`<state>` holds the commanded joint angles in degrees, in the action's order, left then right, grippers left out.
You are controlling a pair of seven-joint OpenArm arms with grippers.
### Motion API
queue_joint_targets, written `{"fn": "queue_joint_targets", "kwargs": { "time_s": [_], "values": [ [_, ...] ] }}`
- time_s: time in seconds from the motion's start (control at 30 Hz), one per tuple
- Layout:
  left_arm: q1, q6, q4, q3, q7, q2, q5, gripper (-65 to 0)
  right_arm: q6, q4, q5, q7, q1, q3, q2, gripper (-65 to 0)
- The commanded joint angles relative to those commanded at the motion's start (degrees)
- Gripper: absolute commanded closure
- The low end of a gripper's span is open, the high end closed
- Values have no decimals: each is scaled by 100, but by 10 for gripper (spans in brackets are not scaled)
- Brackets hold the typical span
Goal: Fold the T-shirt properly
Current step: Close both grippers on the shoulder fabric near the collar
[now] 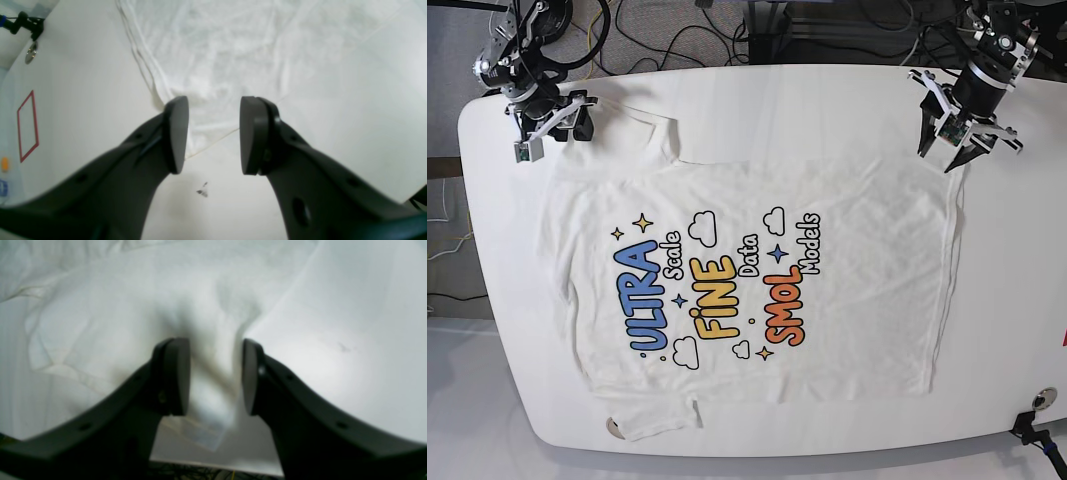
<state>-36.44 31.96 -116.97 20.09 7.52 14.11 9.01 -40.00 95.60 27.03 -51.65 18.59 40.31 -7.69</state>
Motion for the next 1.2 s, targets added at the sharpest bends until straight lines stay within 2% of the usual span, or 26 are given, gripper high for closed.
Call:
{"fn": "queue_joint_targets", "kwargs": {
  "time_s": [0.33,0.63,1.0,1.1,1.2],
  "values": [
    [0,0,0,0,0,0,0,-235,0,0,0,0,413,-44,35,-241],
    [0,0,0,0,0,0,0,-235,0,0,-18,0,431,-519,290,-241],
    [9,0,0,0,0,0,0,-235,0,0,-9,0,396,-501,290,-235],
    [9,0,0,-18,0,0,0,-235,0,0,-9,0,378,-527,290,-157],
    [9,0,0,-18,0,0,0,-235,0,0,-9,0,343,-527,290,-3]
  ]
}}
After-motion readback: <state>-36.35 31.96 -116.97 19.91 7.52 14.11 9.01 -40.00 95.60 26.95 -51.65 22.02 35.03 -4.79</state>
